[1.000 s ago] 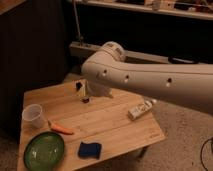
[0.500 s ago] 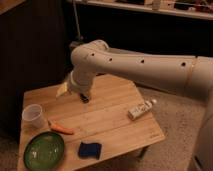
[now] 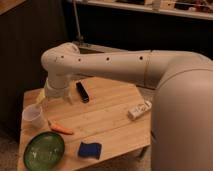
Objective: Place the ceramic cup in the ceramic bowl
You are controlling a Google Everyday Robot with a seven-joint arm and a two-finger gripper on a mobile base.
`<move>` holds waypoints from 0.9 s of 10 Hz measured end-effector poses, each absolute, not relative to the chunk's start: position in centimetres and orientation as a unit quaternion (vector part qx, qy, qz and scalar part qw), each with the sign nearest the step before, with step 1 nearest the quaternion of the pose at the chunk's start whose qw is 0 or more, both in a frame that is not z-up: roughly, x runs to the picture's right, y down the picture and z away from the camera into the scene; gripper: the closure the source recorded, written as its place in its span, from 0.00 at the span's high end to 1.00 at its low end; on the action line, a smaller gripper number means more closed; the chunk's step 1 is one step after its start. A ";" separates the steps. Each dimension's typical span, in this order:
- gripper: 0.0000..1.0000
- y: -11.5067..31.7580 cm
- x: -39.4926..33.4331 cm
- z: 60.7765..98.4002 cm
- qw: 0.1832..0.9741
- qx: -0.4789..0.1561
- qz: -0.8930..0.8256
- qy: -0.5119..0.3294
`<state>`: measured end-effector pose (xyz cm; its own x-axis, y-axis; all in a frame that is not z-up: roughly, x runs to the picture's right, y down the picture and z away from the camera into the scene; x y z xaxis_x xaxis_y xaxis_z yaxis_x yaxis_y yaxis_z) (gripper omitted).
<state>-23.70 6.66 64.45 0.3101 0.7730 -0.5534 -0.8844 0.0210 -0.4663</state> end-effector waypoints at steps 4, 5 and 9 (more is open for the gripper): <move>0.80 8.1 -26.6 68.6 0.703 -0.389 0.589 0.084; 0.80 8.0 -27.7 69.1 0.704 -0.387 0.590 0.082; 0.80 9.4 -30.4 70.2 0.715 -0.359 0.591 0.097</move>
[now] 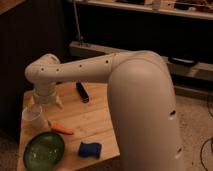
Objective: Place the ceramic cup in the ceramic bowl
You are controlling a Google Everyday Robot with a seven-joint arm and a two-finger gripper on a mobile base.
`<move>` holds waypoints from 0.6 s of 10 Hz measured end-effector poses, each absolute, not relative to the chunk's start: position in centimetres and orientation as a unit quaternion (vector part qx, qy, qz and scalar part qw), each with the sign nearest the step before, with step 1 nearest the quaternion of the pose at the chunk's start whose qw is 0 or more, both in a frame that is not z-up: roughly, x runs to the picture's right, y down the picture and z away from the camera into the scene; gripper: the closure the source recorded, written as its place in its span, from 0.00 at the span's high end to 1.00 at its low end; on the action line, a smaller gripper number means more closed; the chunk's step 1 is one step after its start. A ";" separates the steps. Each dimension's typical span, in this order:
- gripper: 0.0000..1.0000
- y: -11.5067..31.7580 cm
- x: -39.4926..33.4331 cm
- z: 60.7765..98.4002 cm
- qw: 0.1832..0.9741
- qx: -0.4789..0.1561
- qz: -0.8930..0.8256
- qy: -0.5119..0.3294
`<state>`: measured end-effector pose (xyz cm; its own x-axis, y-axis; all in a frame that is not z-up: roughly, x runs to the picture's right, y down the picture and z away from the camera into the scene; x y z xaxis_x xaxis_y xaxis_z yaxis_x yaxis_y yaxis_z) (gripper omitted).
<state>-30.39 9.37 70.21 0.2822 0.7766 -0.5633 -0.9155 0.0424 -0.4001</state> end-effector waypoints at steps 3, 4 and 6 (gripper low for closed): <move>0.80 11.1 -31.2 72.7 0.709 -0.358 0.598 0.104; 0.80 11.2 -31.3 73.4 0.705 -0.361 0.602 0.104; 0.80 11.0 -32.2 74.4 0.700 -0.365 0.605 0.102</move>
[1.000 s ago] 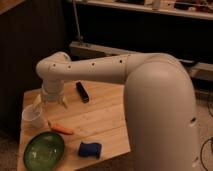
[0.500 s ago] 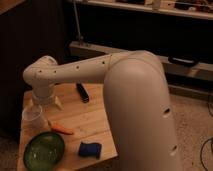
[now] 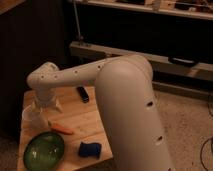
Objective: Place the ceramic cup in the ceramic bowl
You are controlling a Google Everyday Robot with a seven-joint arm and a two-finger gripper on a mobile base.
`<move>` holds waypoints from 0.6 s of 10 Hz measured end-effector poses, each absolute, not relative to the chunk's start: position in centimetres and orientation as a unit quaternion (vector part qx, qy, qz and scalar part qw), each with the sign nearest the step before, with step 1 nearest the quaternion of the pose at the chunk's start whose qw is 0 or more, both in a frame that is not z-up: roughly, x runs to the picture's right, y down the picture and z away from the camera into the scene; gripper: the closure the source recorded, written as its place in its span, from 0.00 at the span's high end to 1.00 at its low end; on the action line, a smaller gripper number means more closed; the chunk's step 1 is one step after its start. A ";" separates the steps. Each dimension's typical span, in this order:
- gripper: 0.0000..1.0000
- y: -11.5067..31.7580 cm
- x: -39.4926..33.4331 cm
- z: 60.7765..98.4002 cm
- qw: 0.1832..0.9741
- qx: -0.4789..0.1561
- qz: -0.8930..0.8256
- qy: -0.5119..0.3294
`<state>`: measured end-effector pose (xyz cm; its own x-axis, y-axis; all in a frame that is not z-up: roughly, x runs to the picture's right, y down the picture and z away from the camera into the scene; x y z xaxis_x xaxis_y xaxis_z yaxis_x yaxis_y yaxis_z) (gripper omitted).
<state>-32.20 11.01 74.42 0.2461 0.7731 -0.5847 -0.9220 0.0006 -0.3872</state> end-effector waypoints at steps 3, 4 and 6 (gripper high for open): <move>0.80 10.2 -34.5 75.7 0.705 -0.364 0.601 0.100; 0.80 10.4 -34.6 76.3 0.704 -0.364 0.601 0.102; 0.79 10.9 -34.7 76.9 0.702 -0.368 0.600 0.105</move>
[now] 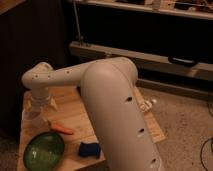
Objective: Place the ceramic cup in the ceramic bowl
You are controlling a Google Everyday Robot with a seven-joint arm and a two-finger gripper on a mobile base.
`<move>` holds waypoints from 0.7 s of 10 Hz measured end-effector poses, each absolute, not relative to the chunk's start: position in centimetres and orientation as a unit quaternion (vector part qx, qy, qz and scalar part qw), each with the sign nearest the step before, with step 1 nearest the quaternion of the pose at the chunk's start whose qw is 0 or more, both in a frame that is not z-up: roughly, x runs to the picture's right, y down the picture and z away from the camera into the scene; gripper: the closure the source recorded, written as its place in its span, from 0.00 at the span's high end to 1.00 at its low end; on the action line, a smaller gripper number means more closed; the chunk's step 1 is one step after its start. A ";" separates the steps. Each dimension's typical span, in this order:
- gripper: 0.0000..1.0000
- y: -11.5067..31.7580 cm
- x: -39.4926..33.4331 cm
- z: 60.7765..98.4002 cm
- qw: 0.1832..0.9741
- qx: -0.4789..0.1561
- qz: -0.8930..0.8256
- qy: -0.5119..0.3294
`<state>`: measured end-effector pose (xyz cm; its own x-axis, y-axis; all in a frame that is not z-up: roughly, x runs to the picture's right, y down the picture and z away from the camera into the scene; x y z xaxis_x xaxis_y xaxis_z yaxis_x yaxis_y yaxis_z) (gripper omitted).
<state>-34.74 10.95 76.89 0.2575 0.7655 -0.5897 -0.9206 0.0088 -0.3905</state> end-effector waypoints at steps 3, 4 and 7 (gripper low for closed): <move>0.52 11.6 -34.7 77.7 0.701 -0.375 0.598 0.107; 0.42 11.7 -34.8 77.8 0.702 -0.376 0.596 0.105; 0.17 12.1 -35.7 77.6 0.708 -0.382 0.586 0.098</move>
<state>-35.71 12.13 77.64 0.2939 0.7546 -0.5867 -0.9045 0.0213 -0.4258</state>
